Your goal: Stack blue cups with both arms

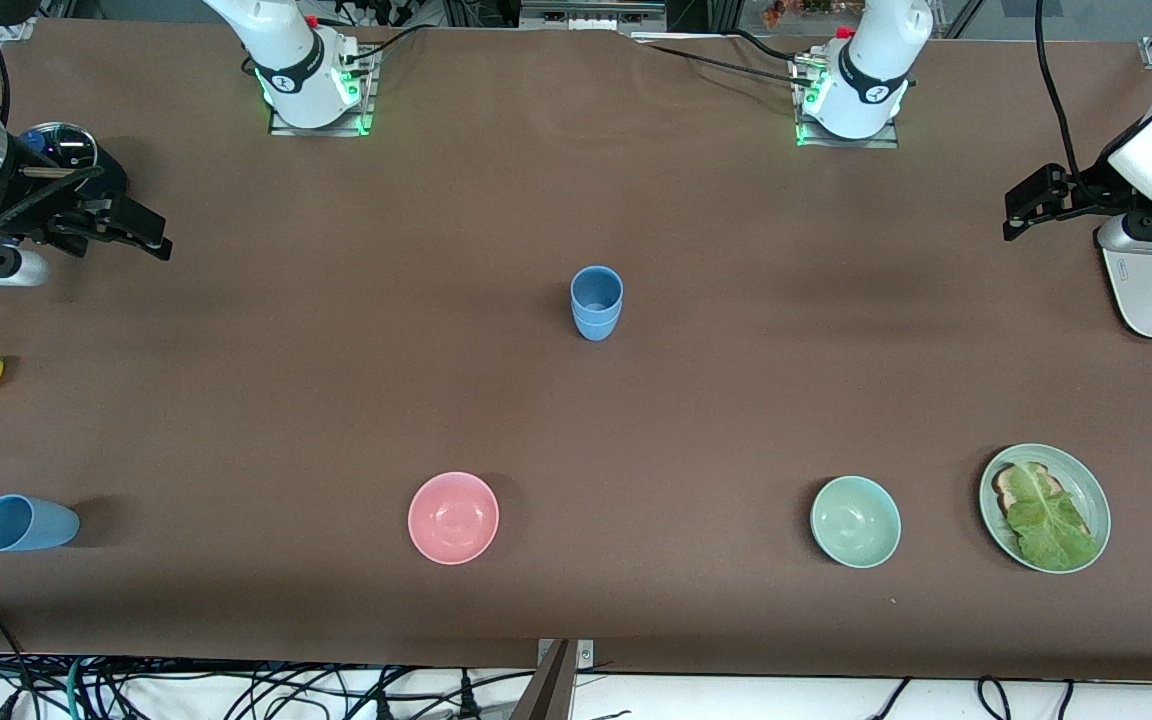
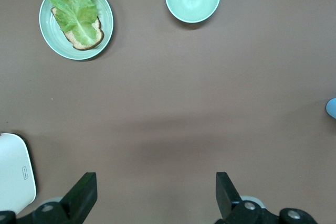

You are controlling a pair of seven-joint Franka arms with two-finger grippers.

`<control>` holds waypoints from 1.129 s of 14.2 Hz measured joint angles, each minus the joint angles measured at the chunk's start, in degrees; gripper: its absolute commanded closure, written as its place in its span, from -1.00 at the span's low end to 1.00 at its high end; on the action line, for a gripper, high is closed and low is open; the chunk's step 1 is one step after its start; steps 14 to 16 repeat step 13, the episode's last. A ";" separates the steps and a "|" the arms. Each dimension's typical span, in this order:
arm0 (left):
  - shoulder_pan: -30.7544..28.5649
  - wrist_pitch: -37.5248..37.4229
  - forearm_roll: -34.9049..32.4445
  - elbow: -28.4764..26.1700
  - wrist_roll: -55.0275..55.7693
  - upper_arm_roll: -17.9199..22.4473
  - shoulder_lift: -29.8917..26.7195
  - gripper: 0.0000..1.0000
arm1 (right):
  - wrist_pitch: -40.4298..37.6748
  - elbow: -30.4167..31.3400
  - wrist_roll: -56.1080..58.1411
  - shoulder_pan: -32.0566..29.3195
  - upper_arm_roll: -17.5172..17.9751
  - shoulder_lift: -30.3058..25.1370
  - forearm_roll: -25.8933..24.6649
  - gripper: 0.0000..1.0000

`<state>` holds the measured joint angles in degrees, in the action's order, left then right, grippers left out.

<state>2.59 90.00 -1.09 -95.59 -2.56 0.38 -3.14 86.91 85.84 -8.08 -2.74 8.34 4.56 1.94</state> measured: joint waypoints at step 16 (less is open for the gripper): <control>0.00 -0.01 0.00 0.01 0.00 -0.16 0.00 -1.00 | -0.05 -0.02 1.11 -0.05 0.15 0.18 -1.63 -1.00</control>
